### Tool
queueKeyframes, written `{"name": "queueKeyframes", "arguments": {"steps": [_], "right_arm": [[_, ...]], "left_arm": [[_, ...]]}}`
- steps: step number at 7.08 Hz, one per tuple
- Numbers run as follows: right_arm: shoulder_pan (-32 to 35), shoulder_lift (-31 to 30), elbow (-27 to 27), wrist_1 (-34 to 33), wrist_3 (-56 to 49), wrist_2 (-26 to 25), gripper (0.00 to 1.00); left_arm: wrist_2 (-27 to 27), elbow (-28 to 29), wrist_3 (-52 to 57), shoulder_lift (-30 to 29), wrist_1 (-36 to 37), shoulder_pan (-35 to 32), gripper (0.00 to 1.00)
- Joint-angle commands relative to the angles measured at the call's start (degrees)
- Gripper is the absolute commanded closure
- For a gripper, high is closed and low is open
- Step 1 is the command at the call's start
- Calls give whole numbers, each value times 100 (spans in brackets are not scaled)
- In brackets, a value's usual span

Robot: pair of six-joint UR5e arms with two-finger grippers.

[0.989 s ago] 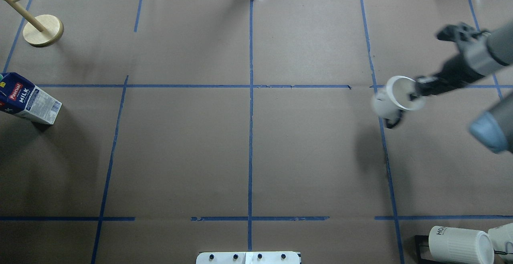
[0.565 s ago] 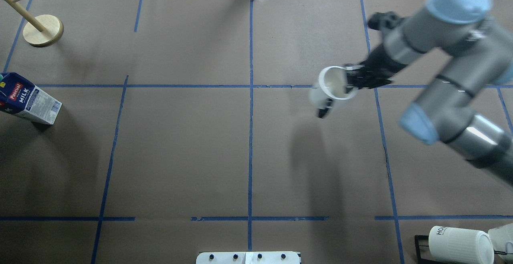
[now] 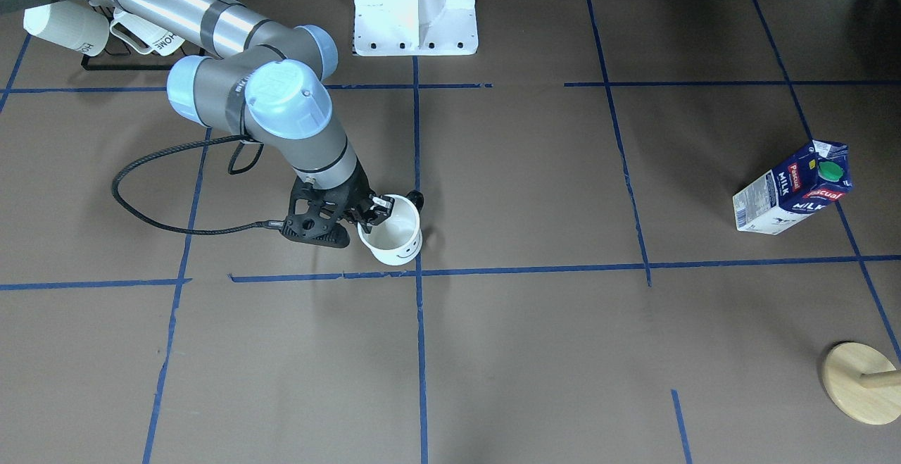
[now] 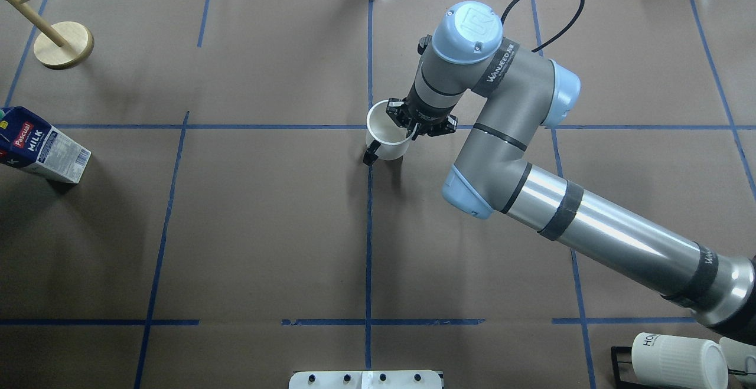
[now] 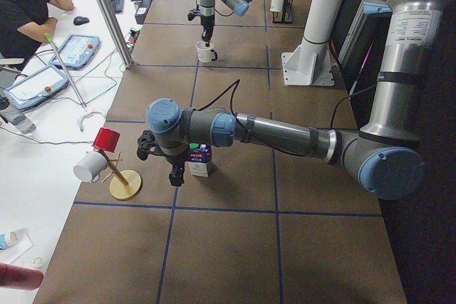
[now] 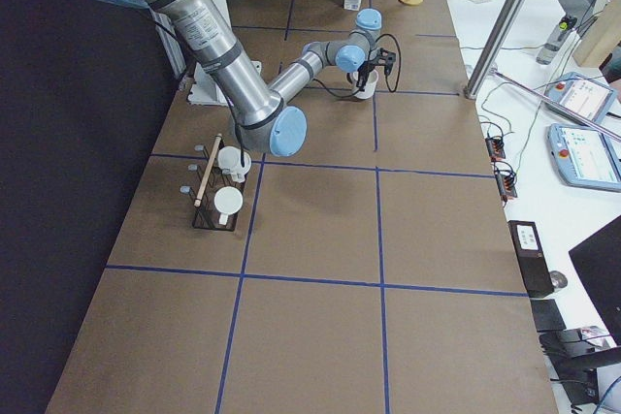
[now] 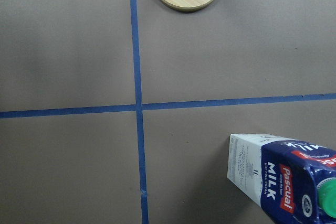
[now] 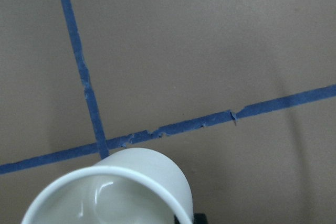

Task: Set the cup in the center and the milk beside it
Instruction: 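Carry the white mug with the right gripper to the table center and lower it, then open the right gripper and lift it away from the mug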

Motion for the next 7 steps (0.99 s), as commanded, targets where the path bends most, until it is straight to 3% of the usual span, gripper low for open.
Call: {"name": "queueKeyframes", "arguments": {"steps": [1,2,4,5,7], "right_arm": [[-54,62,5,27,13,-20,0],[67,-25,276,44,-13,23,0],[829,-1258,1424,53,-431,688,0],[1059,-1639,1578,62,-1148,927,0],[1044,-1652,1535,71,-1243,903,0]], "left_arm": [[15,-575,-923,-106,-7,273,0],[42,-875,-1617,-141,-15,589,0],[461,-958,-1993,-177,-24,1197,0],[560,-914,-1958,-160,-42,1294,0],[849,-826,-1958,-11,-584,1654,0]]}}
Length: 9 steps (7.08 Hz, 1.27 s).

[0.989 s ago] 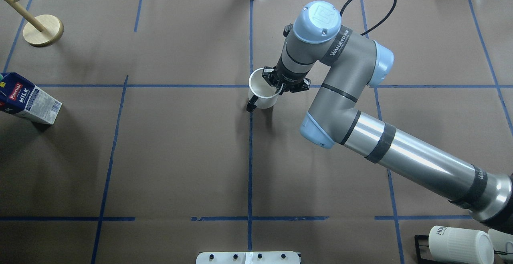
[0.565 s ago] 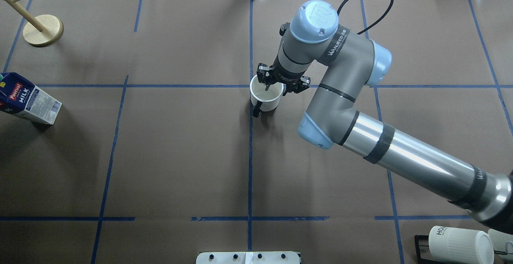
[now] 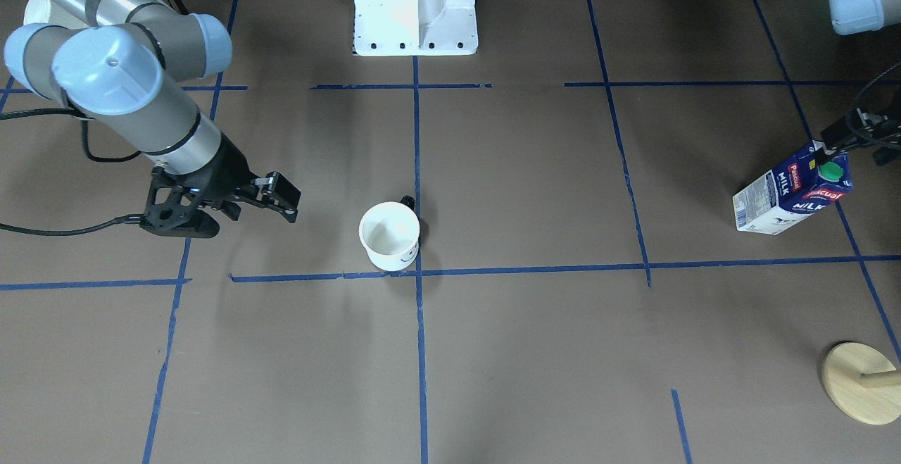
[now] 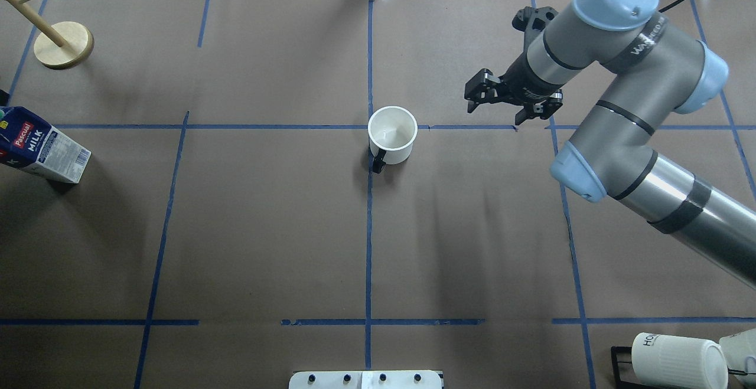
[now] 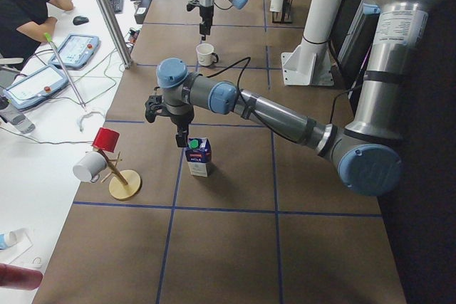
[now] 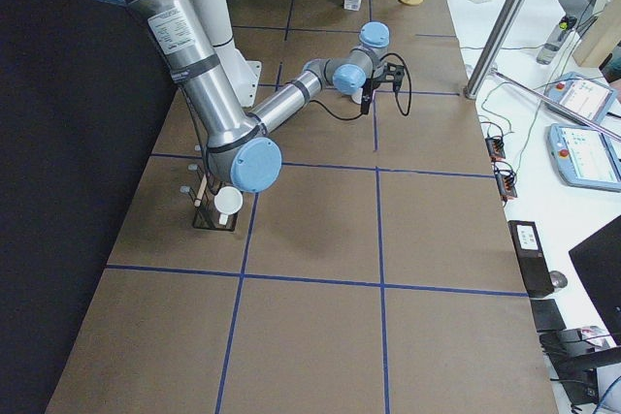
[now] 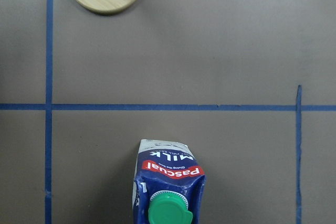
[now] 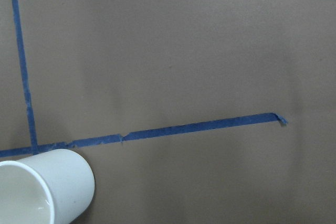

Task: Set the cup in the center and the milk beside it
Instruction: 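Open the right gripper and lift it away from the mug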

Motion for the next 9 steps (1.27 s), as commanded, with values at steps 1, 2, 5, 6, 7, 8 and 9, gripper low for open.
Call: {"name": "queueKeyframes", "arguments": {"steps": [1,2,5,6,7,8,9], "right_arm": [[38,-79,29,8,-112,38,0],[38,-80,20,8,-120,30,0],[29,-80,-6,8,-147,30,0],[29,-71,-6,8,-147,30,0],[38,-97,-24,8,-173,21,0],[46,-88,-15,8,-243,30,0],[46,-88,11,8,-235,30,0]], "left_arm": [[196,210,6,100,-480,353,0],[205,395,6,109,-725,398,0],[434,492,49,118,-833,407,0],[434,545,58,118,-833,425,1],[434,546,50,118,-824,460,10],[434,511,32,118,-824,460,42],[434,520,15,118,-824,460,60]]}}
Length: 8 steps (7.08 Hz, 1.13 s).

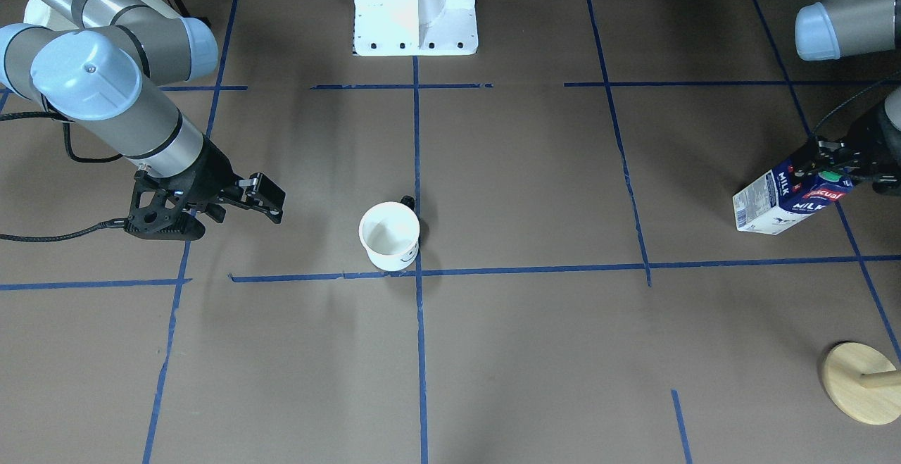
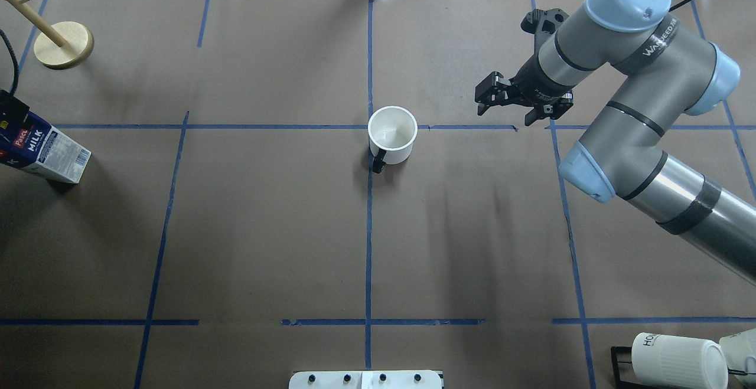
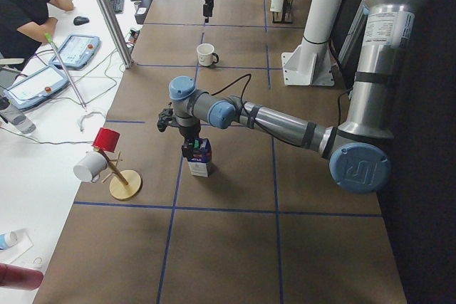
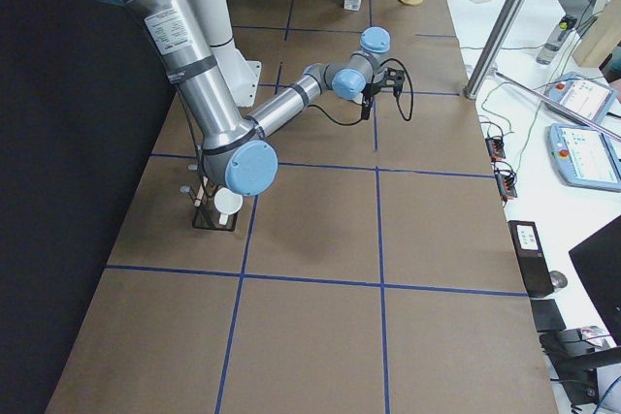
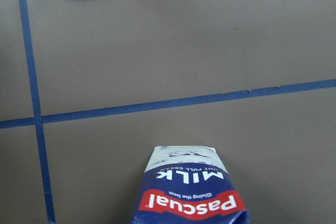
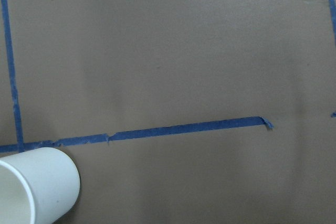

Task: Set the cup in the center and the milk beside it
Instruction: 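Grasp the Pascual milk carton with the left gripper while the right arm withdraws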

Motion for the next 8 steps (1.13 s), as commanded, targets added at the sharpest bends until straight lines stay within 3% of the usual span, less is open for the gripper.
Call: {"name": "queueKeyframes", "arguments": {"steps": [1,2,3,4,6,8], "right_arm": [[13,-9,22,0,-38,2,0],[196,-18,48,0,-55,98,0],[433,-253,240,-9,-116,334,0],[714,-508,346,-9,-543,615,0],[1190,-992,391,-9,-1483,854,0],[1270,-1178,408,0,-1760,855,0]], "left_arm": [[-26,-63,-46,-9,10,-3,73],[-52,-194,-73,-70,88,-3,81],[-104,-370,-282,-262,132,-3,82],[-296,-424,-962,-951,559,31,82],[-229,-363,-2360,-2333,1099,1071,82],[594,21,-3478,-3335,1091,2101,82]]}}
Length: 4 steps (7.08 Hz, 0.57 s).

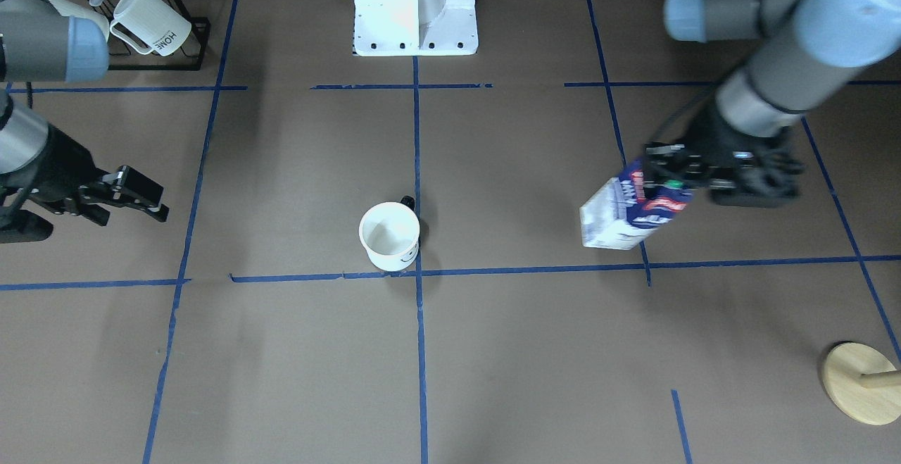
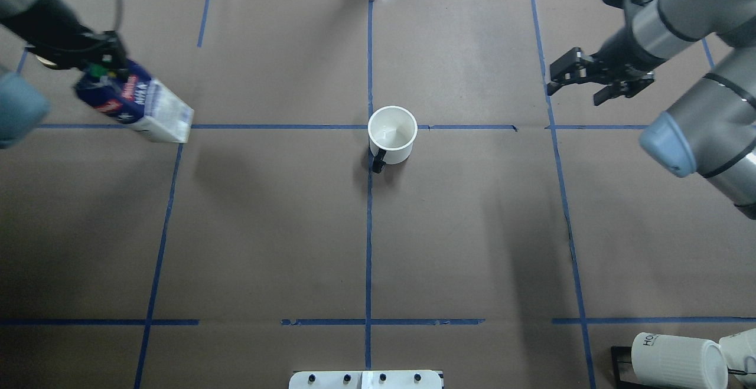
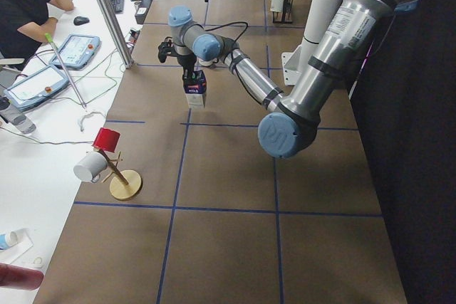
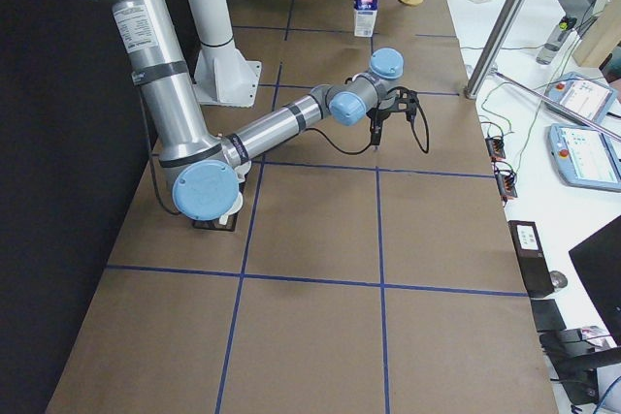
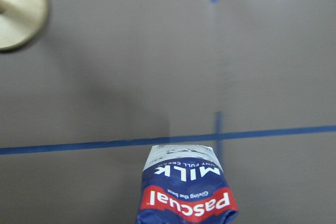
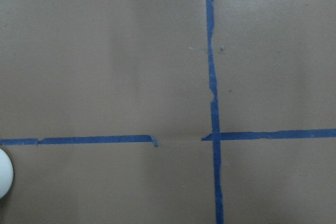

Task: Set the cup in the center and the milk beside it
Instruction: 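Carry the milk carton with the left gripper beside the white mug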

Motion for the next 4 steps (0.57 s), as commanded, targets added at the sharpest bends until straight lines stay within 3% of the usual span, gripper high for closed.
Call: {"name": "queueKeyframes", "arguments": {"steps": [1,4], "right_arm": [[55,-172,60,3,-164,-1,0],[55,-207,87,3,-155,-28,0]], "left_arm": [[608,720,-1013,-1244,25,859,82],[1057,1513,-1315,-2013,-54,1257,80]]}}
